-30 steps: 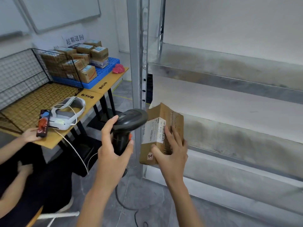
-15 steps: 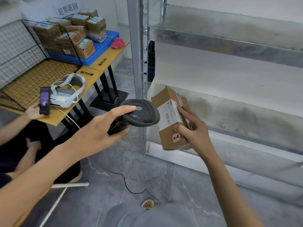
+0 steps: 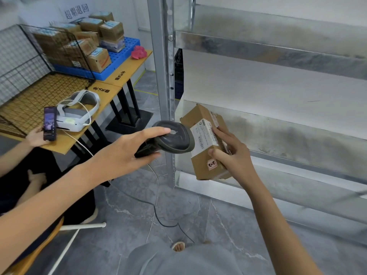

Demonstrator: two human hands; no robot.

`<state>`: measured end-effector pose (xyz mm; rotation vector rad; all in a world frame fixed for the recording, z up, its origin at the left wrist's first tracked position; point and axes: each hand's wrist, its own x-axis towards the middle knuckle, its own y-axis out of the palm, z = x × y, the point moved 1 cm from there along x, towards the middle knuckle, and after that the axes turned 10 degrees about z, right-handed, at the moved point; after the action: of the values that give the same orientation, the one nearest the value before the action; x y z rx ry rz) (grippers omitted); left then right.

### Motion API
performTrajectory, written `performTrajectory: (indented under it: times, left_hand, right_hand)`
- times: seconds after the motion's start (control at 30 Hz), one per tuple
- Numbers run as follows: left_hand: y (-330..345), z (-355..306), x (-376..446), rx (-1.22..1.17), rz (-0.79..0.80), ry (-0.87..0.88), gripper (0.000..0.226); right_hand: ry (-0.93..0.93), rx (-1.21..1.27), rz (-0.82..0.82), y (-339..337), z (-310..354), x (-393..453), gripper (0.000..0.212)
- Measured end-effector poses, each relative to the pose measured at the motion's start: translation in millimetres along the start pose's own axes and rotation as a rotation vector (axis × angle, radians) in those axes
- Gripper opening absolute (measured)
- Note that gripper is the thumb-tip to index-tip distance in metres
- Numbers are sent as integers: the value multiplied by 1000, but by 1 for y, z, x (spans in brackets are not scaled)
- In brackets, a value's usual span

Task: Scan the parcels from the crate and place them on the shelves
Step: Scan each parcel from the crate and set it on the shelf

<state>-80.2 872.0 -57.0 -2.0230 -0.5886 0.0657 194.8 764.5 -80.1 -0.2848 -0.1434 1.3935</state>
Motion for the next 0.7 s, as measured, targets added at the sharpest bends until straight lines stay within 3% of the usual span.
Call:
performTrajectory:
  times: [0.17,0.5,0.7]
  left_hand:
    - [0,0,1,2,-12,8,80]
    - [-1,-2,2,33,-37,37,71]
    - [3,0,3,35,-51,27,77]
  right_hand:
    - [-17,8,-1,3,0,1,65]
    - [-12,6,-10,2,-3,4,62]
    - [-18,26,-17,0,-8,2,60]
